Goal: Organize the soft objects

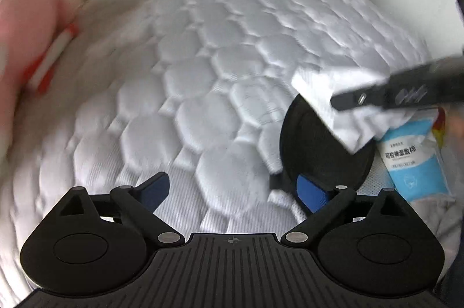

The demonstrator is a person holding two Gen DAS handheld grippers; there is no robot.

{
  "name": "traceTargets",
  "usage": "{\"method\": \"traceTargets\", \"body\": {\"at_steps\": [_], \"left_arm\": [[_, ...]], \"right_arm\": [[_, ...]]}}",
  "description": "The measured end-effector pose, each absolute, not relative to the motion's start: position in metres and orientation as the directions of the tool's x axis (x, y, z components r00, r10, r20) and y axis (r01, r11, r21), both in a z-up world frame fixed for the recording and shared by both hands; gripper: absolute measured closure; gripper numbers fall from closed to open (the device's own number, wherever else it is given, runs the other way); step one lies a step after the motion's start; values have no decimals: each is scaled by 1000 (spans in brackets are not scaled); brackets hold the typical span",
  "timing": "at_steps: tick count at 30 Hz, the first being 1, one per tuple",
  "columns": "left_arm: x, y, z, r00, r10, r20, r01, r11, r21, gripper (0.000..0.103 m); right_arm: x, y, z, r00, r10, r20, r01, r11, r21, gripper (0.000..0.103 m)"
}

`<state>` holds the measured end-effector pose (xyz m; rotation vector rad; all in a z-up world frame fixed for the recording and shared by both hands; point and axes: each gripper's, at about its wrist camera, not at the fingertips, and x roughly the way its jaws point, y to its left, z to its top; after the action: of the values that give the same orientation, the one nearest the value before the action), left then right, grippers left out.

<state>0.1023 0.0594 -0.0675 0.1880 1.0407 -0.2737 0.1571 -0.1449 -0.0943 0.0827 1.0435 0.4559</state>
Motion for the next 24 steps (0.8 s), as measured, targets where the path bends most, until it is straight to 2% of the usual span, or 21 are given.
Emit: {"method": "traceTargets", "body": {"at_steps": [5,8,13,17,24], "left_arm": [[103,83,-88,468,-60,-881,167,986,21,3],[109,85,-99,427,-30,-904,154,987,40,3],[108,86,-94,433,-74,-898,171,985,1,2],[108,81,-91,446,-82,-891,192,981,6,2],[102,75,-99,436,-87,-896,216,976,10,2]], "right_arm": [[124,-104,-102,367,421,-830,-502,841,204,94],[102,-84,-99,305,463,-832,-605,769,206,94],[75,-65,-93,234,434,-870,-718,681,146,94],[83,-82,-90,288,312,-905,-698,716,25,93],[122,-128,-100,366,200,-909,-554,832,-40,93]]}}
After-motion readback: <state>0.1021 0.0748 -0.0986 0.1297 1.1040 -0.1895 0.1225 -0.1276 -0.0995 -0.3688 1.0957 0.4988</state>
